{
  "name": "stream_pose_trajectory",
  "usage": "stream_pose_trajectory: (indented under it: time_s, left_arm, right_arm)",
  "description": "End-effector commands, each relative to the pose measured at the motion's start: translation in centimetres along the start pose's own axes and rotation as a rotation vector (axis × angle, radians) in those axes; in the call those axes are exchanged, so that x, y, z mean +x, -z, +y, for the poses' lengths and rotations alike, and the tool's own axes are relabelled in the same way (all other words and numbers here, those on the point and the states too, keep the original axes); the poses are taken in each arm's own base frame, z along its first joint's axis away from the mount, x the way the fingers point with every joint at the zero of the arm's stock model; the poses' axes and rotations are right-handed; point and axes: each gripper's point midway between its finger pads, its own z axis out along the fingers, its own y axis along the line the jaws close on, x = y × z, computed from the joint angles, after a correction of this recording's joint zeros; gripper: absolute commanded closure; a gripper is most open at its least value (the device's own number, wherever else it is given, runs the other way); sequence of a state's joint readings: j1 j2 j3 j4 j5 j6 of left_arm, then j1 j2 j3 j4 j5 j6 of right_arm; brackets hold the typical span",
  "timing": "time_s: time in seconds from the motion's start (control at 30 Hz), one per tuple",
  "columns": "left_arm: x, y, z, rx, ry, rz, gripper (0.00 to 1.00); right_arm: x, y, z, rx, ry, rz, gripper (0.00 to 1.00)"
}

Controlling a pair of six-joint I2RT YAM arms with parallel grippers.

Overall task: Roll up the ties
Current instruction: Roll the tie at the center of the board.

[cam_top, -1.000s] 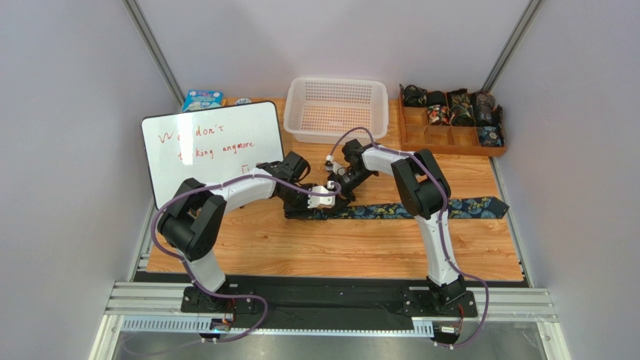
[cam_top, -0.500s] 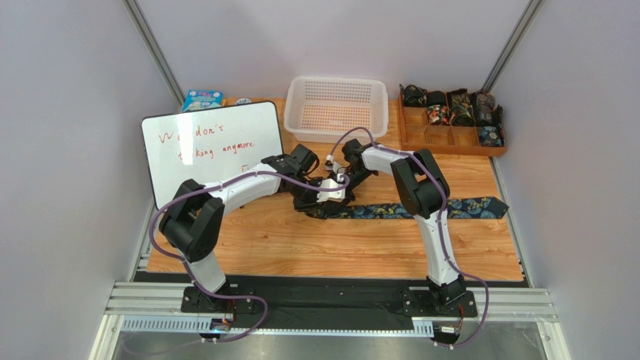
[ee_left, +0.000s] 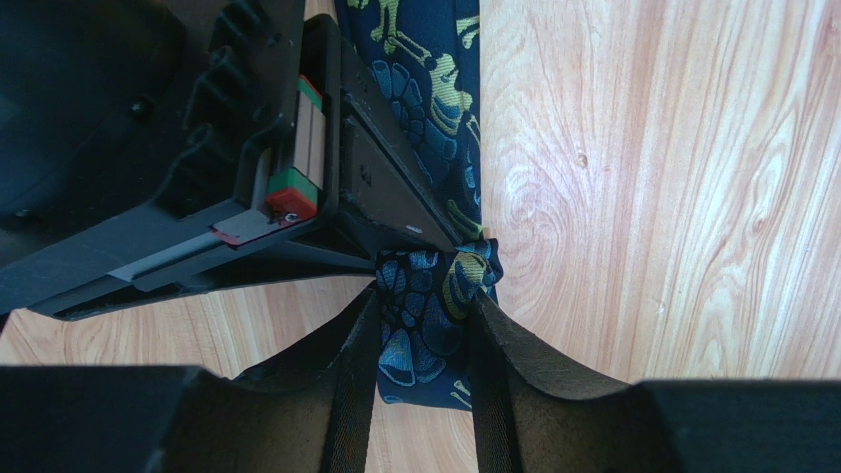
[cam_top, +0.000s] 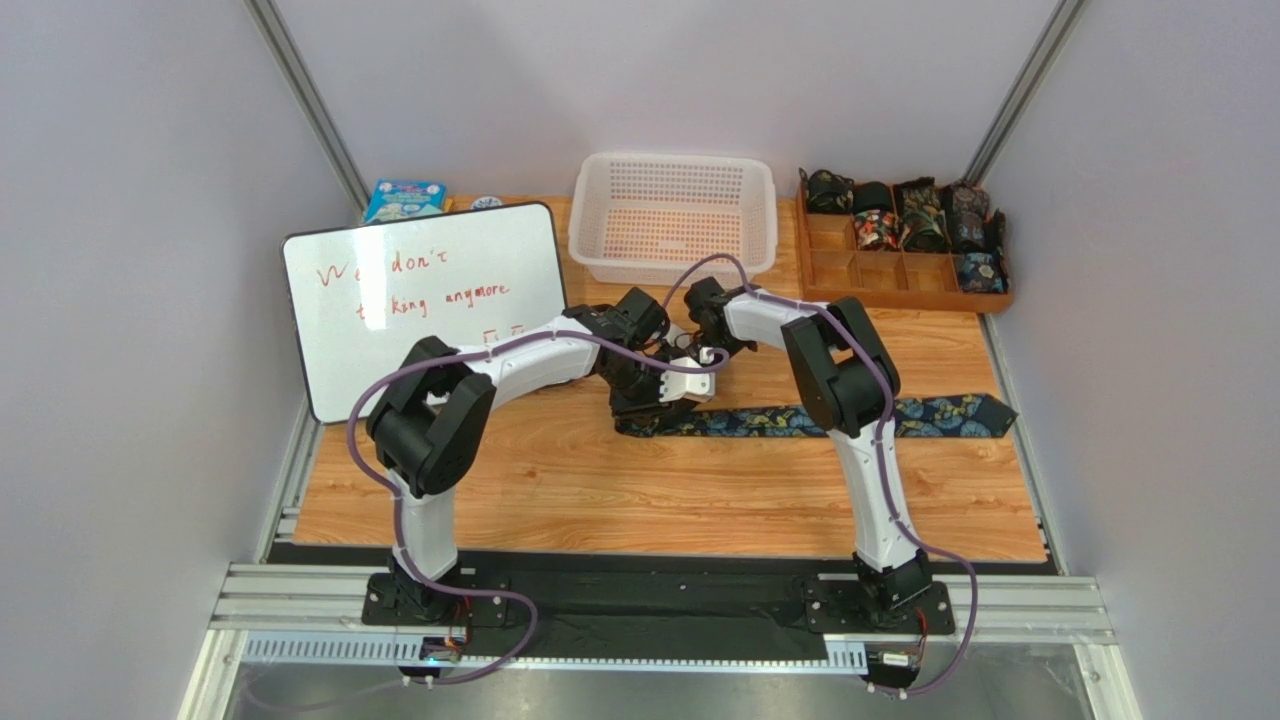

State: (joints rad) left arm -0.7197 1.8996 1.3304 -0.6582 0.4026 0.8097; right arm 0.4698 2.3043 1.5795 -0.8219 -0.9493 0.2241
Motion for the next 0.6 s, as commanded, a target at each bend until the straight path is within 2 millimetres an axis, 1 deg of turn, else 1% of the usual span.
stream_pose_trajectory:
  time_s: [0.0,0.07,0.13,0.17,0.2,0.23,0.27,0.3,0.4,0.57]
  left_arm:
    - [0.1,-0.2,-0.6,0.028,-0.012,0.033,0.58]
    - [0.6,-0.4,-1.1,0.037,-0.013,0.056,0.58]
    - [0.9,-0.6,-1.3,0.043,-0.014,0.068,0.58]
    - [1.2,-0.7,-1.4,0.044,-0.01,0.078,0.58]
    - [1.4,-0.9,-1.4,0.048,-0.006,0.084,0.59]
    - [1.5,-0.9,-1.4,0.047,-0.006,0.091,0.59]
    - [1.6,-1.0,-1.3,0.047,0.001,0.095,0.59]
    - [1.6,-1.2,-1.3,0.049,0.004,0.099,0.59]
    - [1.7,-1.2,-1.2,0.056,0.008,0.107,0.59]
    - [1.6,-1.2,-1.2,0.058,0.009,0.109,0.59]
  right_arm:
    - [-1.2,0.7,0.5,-0.028,0.0,-0.036,0.98]
    - [-1.1,1.1,1.1,-0.05,-0.006,-0.039,0.95]
    - [-1.2,2.3,1.7,-0.075,-0.007,-0.055,0.84]
    - [-1.1,2.6,1.8,-0.082,-0.014,-0.057,0.76]
    - [-1.2,3.2,2.1,-0.086,-0.014,-0.069,0.74]
    - [-0.9,3.5,2.0,-0.085,-0.027,-0.064,0.72]
    - [-0.7,3.6,2.2,-0.091,-0.022,-0.059,0.7]
    - [-0.6,4.1,2.2,-0.096,-0.024,-0.061,0.7]
    - [0.0,4.6,2.4,-0.105,-0.029,-0.057,0.7]
    - [0.4,4.6,2.9,-0.136,-0.019,-0.048,0.68]
